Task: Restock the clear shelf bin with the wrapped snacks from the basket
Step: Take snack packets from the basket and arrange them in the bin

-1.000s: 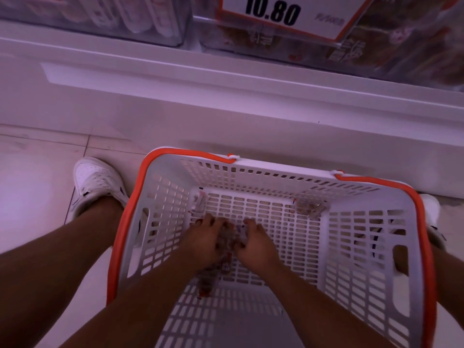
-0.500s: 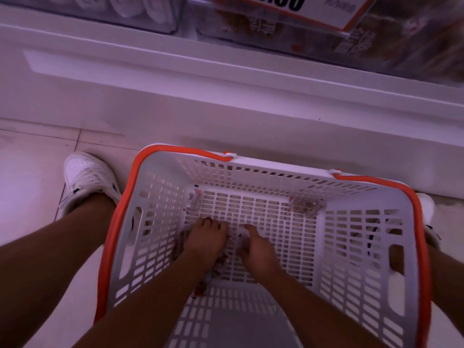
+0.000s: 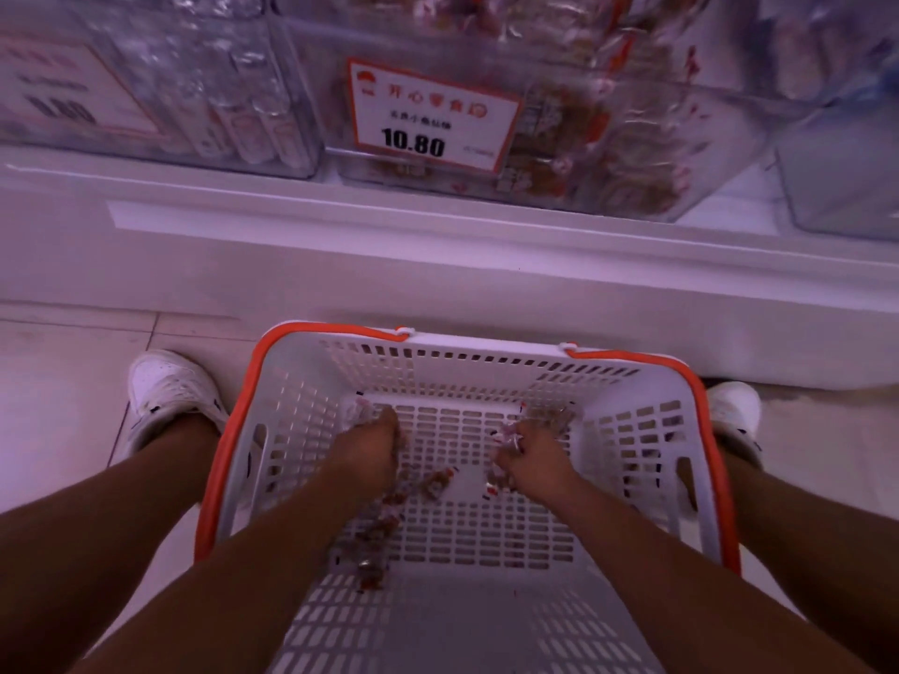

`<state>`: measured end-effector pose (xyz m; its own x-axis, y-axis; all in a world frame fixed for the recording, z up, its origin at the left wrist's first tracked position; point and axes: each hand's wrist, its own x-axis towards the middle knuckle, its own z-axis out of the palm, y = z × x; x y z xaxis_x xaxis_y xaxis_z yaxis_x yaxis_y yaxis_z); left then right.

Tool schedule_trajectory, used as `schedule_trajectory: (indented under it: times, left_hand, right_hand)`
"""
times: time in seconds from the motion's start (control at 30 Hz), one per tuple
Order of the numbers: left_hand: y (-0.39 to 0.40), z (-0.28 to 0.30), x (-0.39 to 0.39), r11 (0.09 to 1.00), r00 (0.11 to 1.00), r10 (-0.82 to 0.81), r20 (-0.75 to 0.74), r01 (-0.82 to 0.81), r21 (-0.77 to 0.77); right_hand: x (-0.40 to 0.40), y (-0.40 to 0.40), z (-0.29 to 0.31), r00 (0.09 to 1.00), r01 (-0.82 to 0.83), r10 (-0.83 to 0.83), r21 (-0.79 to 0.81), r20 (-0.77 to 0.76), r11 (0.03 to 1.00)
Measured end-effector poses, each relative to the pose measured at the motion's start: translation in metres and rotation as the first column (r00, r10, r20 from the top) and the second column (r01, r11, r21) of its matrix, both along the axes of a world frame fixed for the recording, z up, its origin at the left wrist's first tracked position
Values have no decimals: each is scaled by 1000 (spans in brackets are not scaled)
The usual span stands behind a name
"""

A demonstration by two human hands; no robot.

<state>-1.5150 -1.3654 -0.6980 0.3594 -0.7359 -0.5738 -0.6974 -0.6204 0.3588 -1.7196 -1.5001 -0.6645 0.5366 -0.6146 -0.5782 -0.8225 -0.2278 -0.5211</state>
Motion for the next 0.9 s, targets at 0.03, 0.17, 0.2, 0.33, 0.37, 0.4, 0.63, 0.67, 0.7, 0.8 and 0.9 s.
schedule_trajectory:
  times: [0.03, 0.17, 0.2, 0.33, 0.37, 0.4, 0.63, 0.67, 0.7, 0.8, 0.9]
  left_hand:
    - [7, -1, -6, 999, 999, -34, 28, 33, 27]
    - [34, -23, -37, 960, 951, -255, 175, 228, 162]
    - [39, -29, -42, 953, 945, -268, 185, 232, 196]
    - [47, -41, -45, 955, 950, -240, 199, 193, 227]
    - [48, -40, -46, 964, 946, -231, 226, 190, 186]
    - [48, -38, -49, 975, 945, -210, 252, 184, 121]
    - [50, -44, -53, 977, 949, -204, 241, 183, 108]
    - [51, -44, -50, 974, 951, -220, 219, 202, 103]
    - [50, -43, -50, 970, 949, -236, 211, 218, 106]
    - [45, -39, -56, 977, 961, -188, 201, 161, 141]
    - [38, -38, -64, 989, 979, -95, 179, 73, 128]
  right_hand:
    - [-1, 4, -4, 1000, -17, 17, -12, -2, 1000]
    - [2, 38, -25, 994, -64, 64, -9, 85, 998]
    - [5, 46, -34, 993, -71, 77, -57, 94, 996]
    - [19, 69, -63, 928, -372, 373, -37, 2, 927]
    - [21, 70, -65, 893, -449, 449, -20, -18, 893]
    - [22, 71, -70, 844, -535, 534, -31, -47, 844]
    - [24, 64, -80, 745, -664, 636, -134, -201, 735]
    - [21, 64, -76, 781, -617, 585, -119, -219, 778]
    - [17, 63, -73, 826, -549, 517, -113, -224, 828]
    - [2, 65, -68, 898, -397, 369, -82, -239, 914]
    - [-11, 74, -69, 920, -357, 332, -96, -210, 929]
